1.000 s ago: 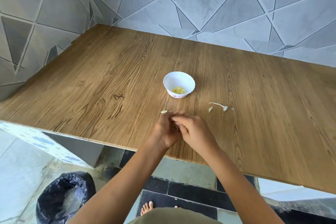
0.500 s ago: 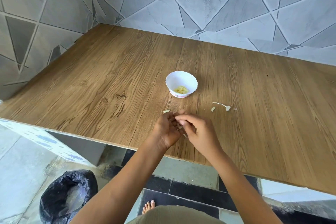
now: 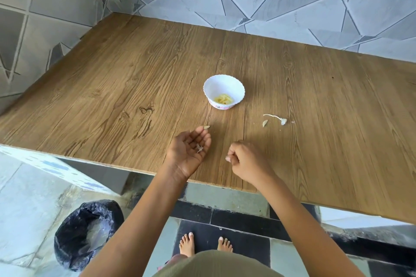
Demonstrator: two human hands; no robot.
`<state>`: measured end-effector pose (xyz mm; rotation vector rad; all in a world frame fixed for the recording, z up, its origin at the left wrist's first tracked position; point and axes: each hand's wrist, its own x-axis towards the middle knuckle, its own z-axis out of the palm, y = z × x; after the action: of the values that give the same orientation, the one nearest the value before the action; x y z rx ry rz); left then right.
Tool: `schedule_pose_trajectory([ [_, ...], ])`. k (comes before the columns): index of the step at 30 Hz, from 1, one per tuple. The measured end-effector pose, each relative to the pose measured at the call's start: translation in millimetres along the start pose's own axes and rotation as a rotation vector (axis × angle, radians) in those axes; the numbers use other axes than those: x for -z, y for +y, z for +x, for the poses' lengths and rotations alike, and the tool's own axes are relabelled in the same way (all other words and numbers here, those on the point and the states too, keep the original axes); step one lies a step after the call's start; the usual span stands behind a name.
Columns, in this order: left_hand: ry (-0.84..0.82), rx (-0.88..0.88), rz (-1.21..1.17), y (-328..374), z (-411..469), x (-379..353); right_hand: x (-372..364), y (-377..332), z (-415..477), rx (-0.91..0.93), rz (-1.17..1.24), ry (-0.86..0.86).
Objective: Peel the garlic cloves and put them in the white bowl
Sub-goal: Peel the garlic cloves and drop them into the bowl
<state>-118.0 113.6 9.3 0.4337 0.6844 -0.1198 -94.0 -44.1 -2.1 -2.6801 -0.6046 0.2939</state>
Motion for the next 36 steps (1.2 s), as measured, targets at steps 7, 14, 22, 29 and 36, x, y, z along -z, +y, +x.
schedule_pose_trajectory([
  [7, -0.025, 0.021, 0.087, -12, -3, -7, 6, -10, 7, 0.259, 0.281, 0.263],
  [14, -0.05, 0.04, 0.127, -13, 1, -18, 0, -14, 15, 0.273, 0.224, 0.445],
  [22, -0.077, 0.064, 0.03, -2, 1, -13, 7, -15, 9, 0.195, 0.534, 0.503],
  [29, 0.046, -0.158, -0.136, 25, -37, 29, -21, -51, 15, 0.242, 0.742, 0.246],
  [36, 0.258, -0.496, -0.351, 61, -108, 126, -67, -154, 13, 0.577, 0.772, -0.136],
])
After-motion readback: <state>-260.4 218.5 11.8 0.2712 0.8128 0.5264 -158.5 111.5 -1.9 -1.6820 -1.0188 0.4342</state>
